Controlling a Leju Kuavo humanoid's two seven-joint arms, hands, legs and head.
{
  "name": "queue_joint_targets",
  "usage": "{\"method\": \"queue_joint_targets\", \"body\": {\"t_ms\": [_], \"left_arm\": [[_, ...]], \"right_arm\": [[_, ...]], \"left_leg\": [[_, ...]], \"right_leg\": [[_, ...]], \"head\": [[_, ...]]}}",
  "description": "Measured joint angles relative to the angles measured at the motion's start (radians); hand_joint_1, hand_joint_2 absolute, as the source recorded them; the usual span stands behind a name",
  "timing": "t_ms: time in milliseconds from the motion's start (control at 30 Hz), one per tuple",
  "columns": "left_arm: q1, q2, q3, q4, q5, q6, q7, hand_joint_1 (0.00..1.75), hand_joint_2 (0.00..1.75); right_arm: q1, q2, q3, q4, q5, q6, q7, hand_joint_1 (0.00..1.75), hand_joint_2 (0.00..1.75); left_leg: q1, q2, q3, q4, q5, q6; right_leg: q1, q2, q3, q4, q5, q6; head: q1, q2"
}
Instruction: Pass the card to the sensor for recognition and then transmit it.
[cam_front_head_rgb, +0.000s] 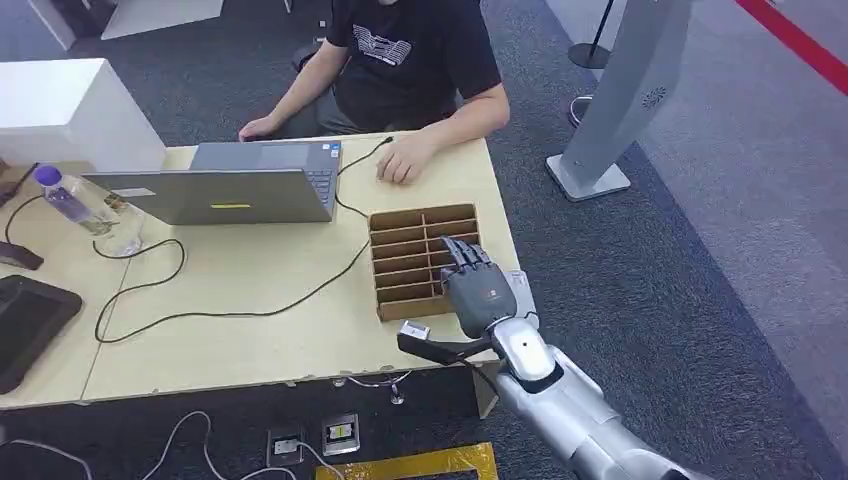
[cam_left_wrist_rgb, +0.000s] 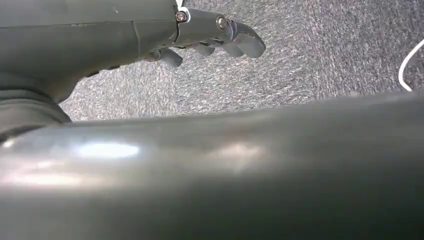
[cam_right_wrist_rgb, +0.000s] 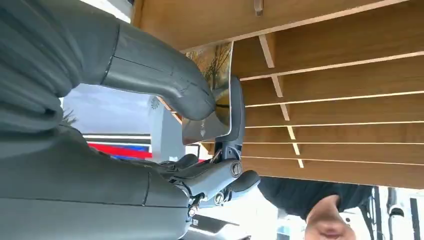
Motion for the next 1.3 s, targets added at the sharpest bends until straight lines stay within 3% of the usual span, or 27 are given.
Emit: {"method": "queue_joint_targets", "body": {"t_ms": [367, 600, 867, 1300], "left_arm": [[0.0, 0.001, 0.0, 0.0, 0.005, 0.003, -0.009, 0.0, 0.0], [0.0, 0.005, -0.013, 0.0, -0.006, 0.001, -0.031, 0.0, 0.0], [0.0, 0.005, -0.025, 0.0, -0.013, -0.001, -0.033, 0.0, 0.0], [-0.001, 0.005, -0.047, 0.0, -0.016, -0.006, -0.033, 0.0, 0.0]], "right_arm": [[-0.014, -0.002, -0.006, -0.029, 0.021, -0.046, 0.028, 1.75, 1.75], [-0.161, -0.024, -0.106, -0.256, 0.04, 0.063, 0.018, 1.75, 1.75], [-0.185, -0.036, -0.193, -0.419, 0.064, 0.043, -0.018, 1.75, 1.75], [-0.204, -0.028, -0.218, -0.4, 0.123, 0.005, -0.037, 1.75, 1.75]], "left_leg": [[0.0, 0.0, 0.0, 0.0, 0.0, 0.0], [0.0, 0.001, 0.0, 0.0, 0.001, -0.001], [0.0, 0.001, 0.0, 0.0, 0.001, -0.001], [0.0, 0.001, -0.001, 0.0, 0.001, -0.001]], "right_leg": [[0.0, 0.0, 0.0, 0.0, 0.0, 0.0], [0.0, 0.001, 0.0, 0.0, 0.002, 0.0], [0.0, 0.002, 0.0, 0.0, 0.001, 0.0], [0.0, 0.001, 0.0, 0.0, 0.001, 0.0]], "head": [[0.0, 0.0], [0.0, 0.0], [0.0, 0.0], [0.0, 0.0]]}}
